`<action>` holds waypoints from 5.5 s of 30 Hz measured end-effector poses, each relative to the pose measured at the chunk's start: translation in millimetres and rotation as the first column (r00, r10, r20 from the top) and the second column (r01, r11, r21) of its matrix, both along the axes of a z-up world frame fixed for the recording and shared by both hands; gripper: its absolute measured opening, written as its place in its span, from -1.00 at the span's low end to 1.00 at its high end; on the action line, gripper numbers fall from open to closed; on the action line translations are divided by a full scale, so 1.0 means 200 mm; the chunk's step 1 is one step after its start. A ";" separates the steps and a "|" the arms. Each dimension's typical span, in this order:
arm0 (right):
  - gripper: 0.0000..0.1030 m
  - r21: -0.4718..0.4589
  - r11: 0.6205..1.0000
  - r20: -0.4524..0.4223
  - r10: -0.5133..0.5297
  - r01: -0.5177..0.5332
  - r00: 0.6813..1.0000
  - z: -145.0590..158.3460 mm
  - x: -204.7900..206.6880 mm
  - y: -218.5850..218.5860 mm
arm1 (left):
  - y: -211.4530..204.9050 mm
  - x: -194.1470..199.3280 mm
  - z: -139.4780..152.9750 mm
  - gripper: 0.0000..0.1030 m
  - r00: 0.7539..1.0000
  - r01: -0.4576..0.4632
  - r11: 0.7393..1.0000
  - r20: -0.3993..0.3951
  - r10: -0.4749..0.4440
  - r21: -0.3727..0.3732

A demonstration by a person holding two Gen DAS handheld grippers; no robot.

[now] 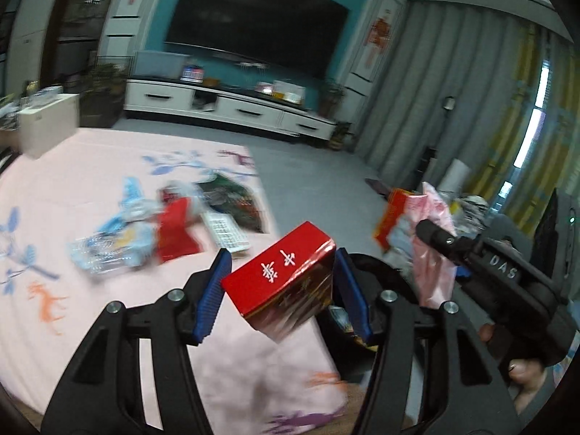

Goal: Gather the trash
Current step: 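Open both tools over the black bin to drop the red box and pink bag, then grasp the clear wrapper with the left tool while the right grasps the green wafer bag, then carry the clear wrapper and green wafer bag over the black bin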

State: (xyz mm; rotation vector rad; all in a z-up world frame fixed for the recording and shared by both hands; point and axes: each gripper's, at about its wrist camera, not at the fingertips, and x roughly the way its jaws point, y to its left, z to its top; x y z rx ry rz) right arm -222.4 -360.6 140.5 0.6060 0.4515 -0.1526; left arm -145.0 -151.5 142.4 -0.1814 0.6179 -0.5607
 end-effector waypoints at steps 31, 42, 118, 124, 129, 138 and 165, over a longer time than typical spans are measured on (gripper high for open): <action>-0.27 0.210 0.935 -0.196 -0.246 0.285 0.949 -0.34 -0.11 -0.48 | -0.96 0.21 -0.47 0.15 0.915 0.331 0.943 -0.262 -0.308 0.048; 0.37 0.278 0.924 -0.221 -0.204 0.262 0.954 -0.37 -0.08 -0.47 | -0.87 0.20 -0.43 0.87 0.922 0.321 0.946 -0.240 -0.303 0.039; -0.12 -0.154 0.934 -0.423 0.233 -0.323 0.876 -0.58 1.47 0.50 | 0.74 0.88 -0.67 -0.75 0.854 -0.291 0.947 -0.409 0.321 0.137; -0.30 -0.195 0.935 -0.363 0.211 -0.295 0.908 -0.44 1.37 0.50 | 0.75 0.86 -0.61 -0.76 0.867 -0.301 0.950 -0.389 0.311 0.087; -0.30 -0.213 0.940 -0.258 0.210 -0.268 0.943 -0.25 1.19 0.50 | 0.82 0.82 -0.53 -0.77 0.880 -0.324 0.946 -0.358 0.312 0.029; -0.30 -0.193 0.958 -0.196 0.175 -0.213 0.965 -0.18 0.75 0.49 | 0.97 0.75 -0.40 -0.78 0.892 -0.371 0.923 -0.318 0.322 -0.106; -0.27 -0.073 0.984 -0.062 -0.165 0.161 0.984 0.02 -0.02 -0.10 | -0.08 0.21 0.13 -0.78 0.999 0.033 0.983 -0.004 -0.034 -0.178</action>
